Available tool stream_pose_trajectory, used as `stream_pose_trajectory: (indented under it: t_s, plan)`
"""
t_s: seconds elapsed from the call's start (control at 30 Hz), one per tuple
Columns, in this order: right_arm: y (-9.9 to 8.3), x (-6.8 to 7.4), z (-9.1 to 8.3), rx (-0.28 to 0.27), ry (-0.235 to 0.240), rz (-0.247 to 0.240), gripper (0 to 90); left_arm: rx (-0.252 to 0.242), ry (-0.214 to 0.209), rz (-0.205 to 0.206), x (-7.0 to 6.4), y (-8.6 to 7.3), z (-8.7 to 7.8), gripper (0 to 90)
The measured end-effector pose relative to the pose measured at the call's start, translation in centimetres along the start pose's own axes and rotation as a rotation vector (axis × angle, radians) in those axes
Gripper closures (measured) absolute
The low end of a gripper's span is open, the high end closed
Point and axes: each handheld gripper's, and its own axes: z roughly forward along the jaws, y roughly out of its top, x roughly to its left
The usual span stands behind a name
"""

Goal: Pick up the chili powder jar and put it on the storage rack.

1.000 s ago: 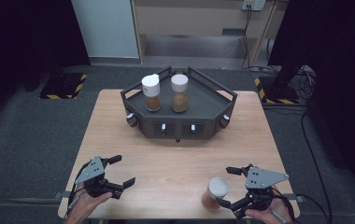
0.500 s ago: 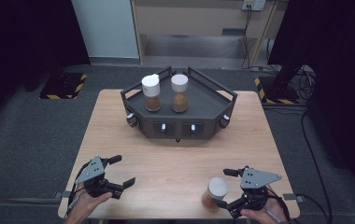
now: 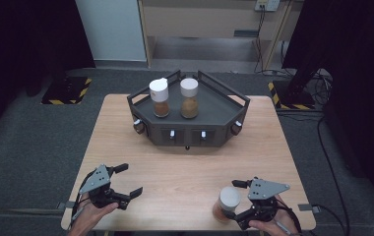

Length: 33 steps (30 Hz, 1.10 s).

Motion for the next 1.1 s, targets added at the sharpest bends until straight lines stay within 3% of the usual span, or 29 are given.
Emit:
stream_pose_trajectory:
  t_s: [0.63,1.1]
  plan:
    - [-0.79,-0.19,0.74,0.014,-0.004,-0.012,33.8,0.001,0.0,0.0,0.0,0.01,0.0,0.7]
    - [-0.21,-0.33,0.83,0.031,0.0,-0.012,34.3,0.001,-0.001,-0.003,0.03,-0.01,0.02,0.8]
